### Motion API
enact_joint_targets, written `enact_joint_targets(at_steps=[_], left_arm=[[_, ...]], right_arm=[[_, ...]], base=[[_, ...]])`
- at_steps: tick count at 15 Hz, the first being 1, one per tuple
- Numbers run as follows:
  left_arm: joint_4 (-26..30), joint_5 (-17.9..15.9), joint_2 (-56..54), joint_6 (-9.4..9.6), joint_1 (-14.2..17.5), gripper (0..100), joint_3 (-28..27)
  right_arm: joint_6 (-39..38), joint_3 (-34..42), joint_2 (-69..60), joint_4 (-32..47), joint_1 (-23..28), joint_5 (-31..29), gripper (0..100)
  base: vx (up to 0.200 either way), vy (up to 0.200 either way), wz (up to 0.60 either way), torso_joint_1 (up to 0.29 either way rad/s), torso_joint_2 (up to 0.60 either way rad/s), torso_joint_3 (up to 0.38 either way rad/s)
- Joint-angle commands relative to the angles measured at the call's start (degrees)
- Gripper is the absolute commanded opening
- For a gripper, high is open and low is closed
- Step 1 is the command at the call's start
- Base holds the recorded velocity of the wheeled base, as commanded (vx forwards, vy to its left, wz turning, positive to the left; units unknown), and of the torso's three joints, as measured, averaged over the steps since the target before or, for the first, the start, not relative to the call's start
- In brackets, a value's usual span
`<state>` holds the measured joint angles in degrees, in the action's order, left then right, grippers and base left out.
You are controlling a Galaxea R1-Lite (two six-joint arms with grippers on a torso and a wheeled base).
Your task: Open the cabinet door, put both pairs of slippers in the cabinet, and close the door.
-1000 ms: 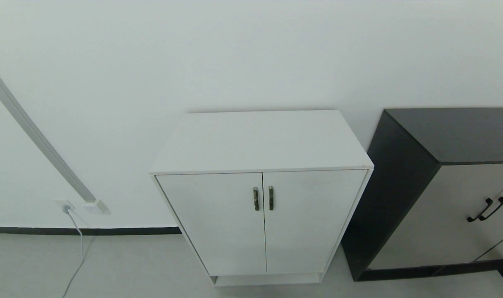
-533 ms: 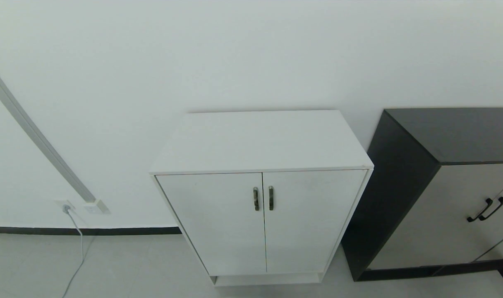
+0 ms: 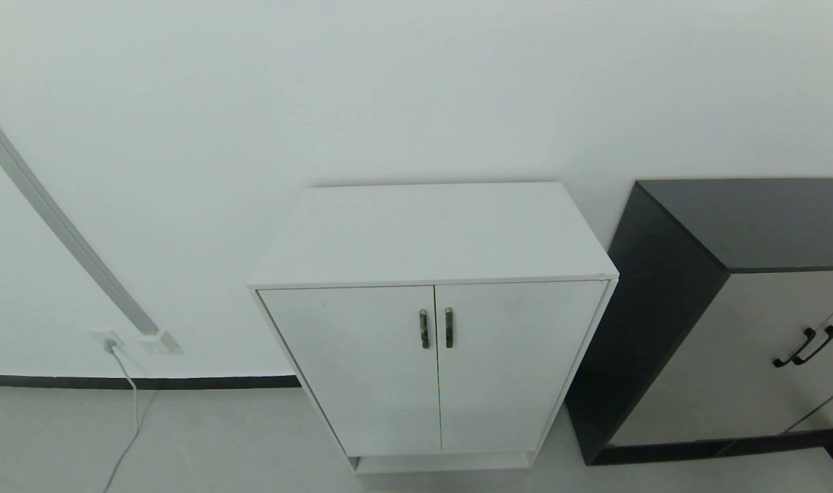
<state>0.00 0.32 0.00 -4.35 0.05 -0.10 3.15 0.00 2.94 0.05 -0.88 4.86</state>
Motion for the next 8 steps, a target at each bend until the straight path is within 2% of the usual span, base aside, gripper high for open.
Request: enact_joint_targets(at_steps=[1,5,8], left_arm=[[0.0,0.0,0.1,-0.04,0.0,0,0.0],[0.0,0.1,0.1,0.05,0.0,0,0.0],[0.0,0.1,0.1,0.05,0.0,0,0.0]], right_arm=[[-2.4,0.0,-2.9,-0.1,0.8,-0.2,0],[-5.3,0.0,-2.9,-0.5,0.8,-4.5,0],[-5.8,0.0,-2.9,-0.5,0.8,-5.0,0]], base=[[0.000,0.000,0.00,0.000,0.00,0.000],[0.000,0.000,0.00,0.000,0.00,0.000],[0.000,0.000,0.00,0.000,0.00,0.000]])
